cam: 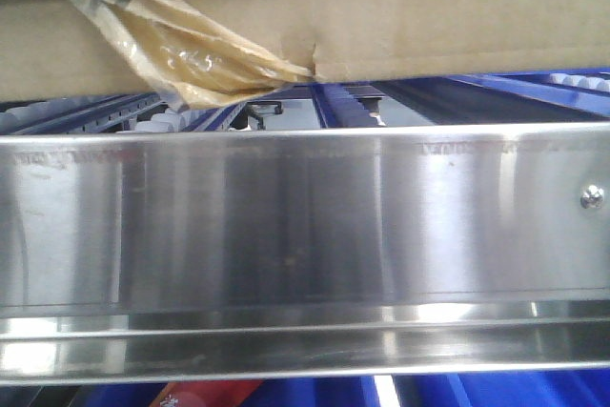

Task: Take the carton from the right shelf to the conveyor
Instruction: 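Lift the carton with both grippers and pull it off the shelf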

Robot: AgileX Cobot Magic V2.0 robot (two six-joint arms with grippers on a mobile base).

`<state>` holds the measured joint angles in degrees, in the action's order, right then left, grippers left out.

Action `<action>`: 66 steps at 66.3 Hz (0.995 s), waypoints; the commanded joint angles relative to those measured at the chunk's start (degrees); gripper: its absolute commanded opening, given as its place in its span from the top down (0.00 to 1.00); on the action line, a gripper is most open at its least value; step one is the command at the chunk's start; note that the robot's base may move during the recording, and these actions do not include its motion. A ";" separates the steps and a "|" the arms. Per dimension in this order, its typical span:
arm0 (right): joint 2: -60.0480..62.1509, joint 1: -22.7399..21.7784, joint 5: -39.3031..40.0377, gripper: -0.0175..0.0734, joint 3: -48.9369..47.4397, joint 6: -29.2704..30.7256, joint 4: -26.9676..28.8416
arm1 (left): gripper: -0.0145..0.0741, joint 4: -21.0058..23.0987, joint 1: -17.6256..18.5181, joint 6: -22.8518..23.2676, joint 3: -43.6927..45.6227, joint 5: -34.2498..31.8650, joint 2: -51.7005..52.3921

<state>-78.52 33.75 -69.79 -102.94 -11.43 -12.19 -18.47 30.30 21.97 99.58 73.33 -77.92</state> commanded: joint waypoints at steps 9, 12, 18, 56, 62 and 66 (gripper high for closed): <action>0.38 0.11 4.49 0.87 -0.18 0.93 2.25 | 0.86 2.78 0.93 -0.38 0.69 -3.37 0.42; 0.38 0.11 4.49 0.87 -0.18 0.93 2.25 | 0.86 2.78 0.93 -0.38 0.69 -3.37 0.42; 0.38 0.11 4.49 0.87 -0.18 0.93 2.25 | 0.86 2.78 0.93 -0.38 0.69 -3.37 0.42; 0.38 0.11 5.63 0.87 -0.18 0.93 2.25 | 0.86 2.69 0.93 -0.38 0.69 -4.04 0.34; 0.38 0.11 6.40 0.87 -0.18 0.93 2.25 | 0.86 2.69 0.93 -0.38 0.69 -4.04 0.34; 0.38 0.11 6.80 0.87 -0.18 0.93 2.25 | 0.86 2.69 0.93 -0.38 0.69 -4.04 0.34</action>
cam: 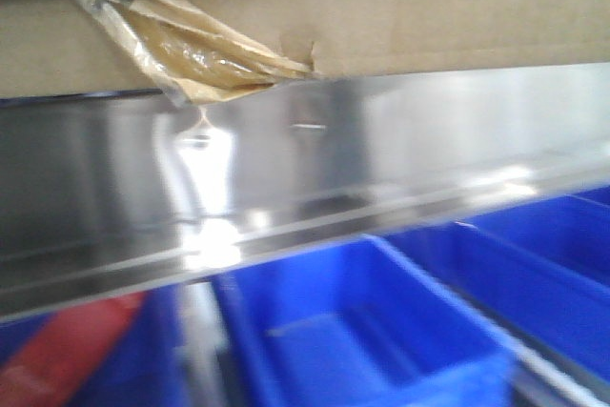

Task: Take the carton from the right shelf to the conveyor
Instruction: 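Lift the carton with both grippers and pull it off the shelf, then hold the carton with both grippers while the base drives to the conveyor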

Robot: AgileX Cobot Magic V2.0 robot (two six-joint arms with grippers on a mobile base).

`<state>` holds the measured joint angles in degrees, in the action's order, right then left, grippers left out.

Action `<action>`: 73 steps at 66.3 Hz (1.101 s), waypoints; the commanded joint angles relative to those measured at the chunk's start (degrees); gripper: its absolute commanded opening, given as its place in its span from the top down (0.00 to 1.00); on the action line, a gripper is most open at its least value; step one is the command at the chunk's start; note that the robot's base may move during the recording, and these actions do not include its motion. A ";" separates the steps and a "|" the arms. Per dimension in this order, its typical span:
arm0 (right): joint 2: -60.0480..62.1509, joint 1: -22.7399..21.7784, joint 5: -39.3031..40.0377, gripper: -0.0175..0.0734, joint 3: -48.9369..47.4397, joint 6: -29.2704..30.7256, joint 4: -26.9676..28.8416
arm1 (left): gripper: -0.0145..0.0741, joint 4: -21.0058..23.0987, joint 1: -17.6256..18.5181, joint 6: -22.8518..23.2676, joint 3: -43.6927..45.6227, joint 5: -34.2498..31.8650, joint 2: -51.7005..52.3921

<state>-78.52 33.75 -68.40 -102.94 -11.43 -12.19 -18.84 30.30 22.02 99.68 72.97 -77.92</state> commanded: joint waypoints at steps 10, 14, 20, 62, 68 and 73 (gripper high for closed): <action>0.38 0.11 6.31 0.87 -0.18 0.93 2.25 | 0.86 3.06 0.93 -0.43 0.58 -3.68 0.34; 0.38 0.11 6.31 0.87 -0.18 0.93 2.25 | 0.86 3.06 0.93 -0.43 0.58 -3.68 0.34; 0.38 0.11 6.31 0.87 -0.18 0.93 2.25 | 0.86 3.06 0.93 -0.43 0.58 -3.68 0.34; 0.38 0.11 6.31 0.87 -0.18 0.93 2.25 | 0.86 2.91 0.93 -0.43 0.58 -3.65 0.34; 0.38 0.11 6.31 0.87 -0.18 0.93 2.25 | 0.86 2.91 0.93 -0.43 0.58 -3.65 0.34; 0.38 0.11 6.31 0.87 -0.18 0.93 2.25 | 0.86 2.91 0.93 -0.43 0.58 -3.65 0.34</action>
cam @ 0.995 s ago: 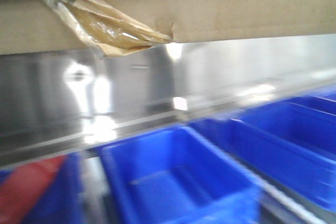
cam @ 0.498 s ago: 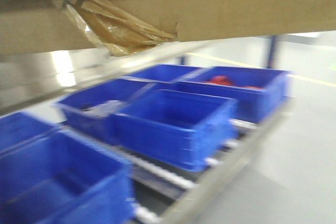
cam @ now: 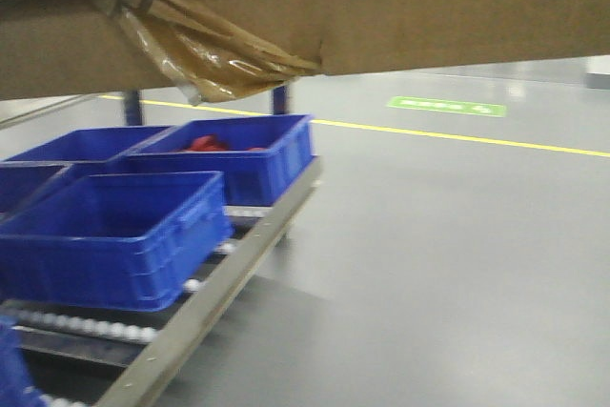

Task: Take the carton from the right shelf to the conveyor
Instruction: 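Hold the carton with both grippers while the base drives to the conveyor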

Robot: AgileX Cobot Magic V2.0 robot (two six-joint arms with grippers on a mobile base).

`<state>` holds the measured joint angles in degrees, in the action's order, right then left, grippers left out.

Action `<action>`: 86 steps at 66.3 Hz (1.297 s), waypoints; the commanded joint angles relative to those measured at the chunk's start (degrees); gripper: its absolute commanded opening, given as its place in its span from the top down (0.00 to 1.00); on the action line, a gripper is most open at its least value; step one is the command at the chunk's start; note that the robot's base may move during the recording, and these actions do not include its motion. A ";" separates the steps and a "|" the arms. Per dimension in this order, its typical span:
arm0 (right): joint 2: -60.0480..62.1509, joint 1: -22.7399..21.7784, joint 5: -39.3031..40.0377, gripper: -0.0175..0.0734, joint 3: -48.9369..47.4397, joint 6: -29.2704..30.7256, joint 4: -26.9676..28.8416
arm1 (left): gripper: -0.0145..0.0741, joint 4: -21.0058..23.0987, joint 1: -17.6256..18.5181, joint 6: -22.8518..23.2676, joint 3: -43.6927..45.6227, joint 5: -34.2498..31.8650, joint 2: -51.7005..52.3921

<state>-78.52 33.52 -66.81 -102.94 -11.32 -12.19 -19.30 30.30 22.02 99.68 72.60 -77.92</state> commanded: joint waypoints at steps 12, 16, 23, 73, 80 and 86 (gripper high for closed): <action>0.38 0.34 4.72 0.87 -0.18 0.82 2.25 | 0.86 3.37 0.93 -0.43 0.58 -3.28 0.34; 0.38 0.34 4.72 0.87 -0.18 0.82 2.25 | 0.86 3.37 0.93 -0.43 0.58 -3.28 0.34; 0.38 0.34 4.72 0.87 -0.18 0.82 2.25 | 0.86 3.27 0.93 -0.43 0.58 -3.28 0.34; 0.38 0.34 4.72 0.87 -0.18 0.82 2.25 | 0.86 3.27 0.93 -0.43 0.58 -3.28 0.34; 0.38 0.34 4.72 0.87 -0.18 0.82 2.25 | 0.86 3.27 0.93 -0.43 0.58 -3.28 0.34; 0.38 0.34 4.72 0.87 -0.18 0.82 2.25 | 0.86 3.27 0.93 -0.43 0.58 -3.28 0.34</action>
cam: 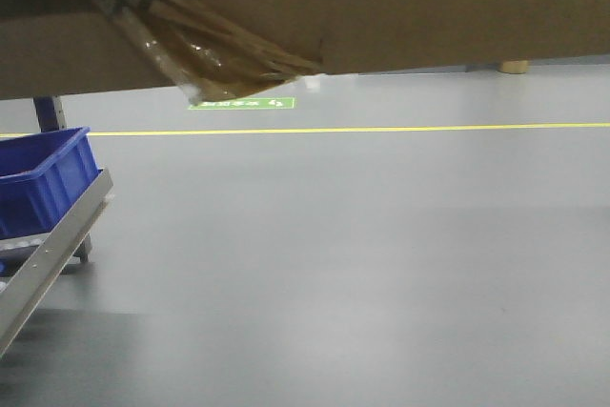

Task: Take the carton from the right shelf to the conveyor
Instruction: 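Hold the carton with both grippers while the base drives to the conveyor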

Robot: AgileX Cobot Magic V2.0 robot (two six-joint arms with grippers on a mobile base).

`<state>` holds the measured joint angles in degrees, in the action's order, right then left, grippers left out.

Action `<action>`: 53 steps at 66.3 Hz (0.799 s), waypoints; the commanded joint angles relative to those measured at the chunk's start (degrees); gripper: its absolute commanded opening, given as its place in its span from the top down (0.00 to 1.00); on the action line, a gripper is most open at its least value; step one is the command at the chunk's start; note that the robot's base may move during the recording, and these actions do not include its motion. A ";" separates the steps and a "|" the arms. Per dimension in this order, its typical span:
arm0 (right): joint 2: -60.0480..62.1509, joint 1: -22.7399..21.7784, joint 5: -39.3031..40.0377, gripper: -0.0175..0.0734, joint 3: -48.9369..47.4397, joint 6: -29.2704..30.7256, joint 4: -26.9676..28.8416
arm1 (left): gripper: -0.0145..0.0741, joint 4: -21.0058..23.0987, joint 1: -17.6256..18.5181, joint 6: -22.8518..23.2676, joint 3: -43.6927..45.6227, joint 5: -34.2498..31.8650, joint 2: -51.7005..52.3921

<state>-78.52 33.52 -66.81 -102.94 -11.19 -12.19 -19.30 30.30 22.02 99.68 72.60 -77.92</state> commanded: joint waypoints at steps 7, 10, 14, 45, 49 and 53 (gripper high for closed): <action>0.38 0.34 4.72 0.87 -0.18 0.69 2.25 | 0.86 3.27 0.93 -0.43 0.58 -3.28 0.34; 0.38 0.34 4.72 0.87 -0.18 0.69 2.25 | 0.86 3.27 0.93 -0.43 0.58 -3.28 0.34; 0.38 0.34 4.72 0.87 -0.18 0.69 2.25 | 0.86 3.27 0.93 -0.43 0.58 -3.28 0.34; 0.38 0.34 4.72 0.87 -0.18 0.69 2.25 | 0.86 3.27 0.93 -0.43 0.58 -3.28 0.34; 0.38 0.34 4.72 0.87 -0.18 0.69 2.25 | 0.86 3.27 0.93 -0.43 0.58 -3.28 0.34; 0.38 0.34 4.72 0.87 -0.18 0.69 2.25 | 0.86 3.27 0.93 -0.43 0.58 -3.28 0.34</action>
<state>-78.52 33.52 -66.70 -102.94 -11.19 -12.19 -19.30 30.30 22.02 99.68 72.60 -77.82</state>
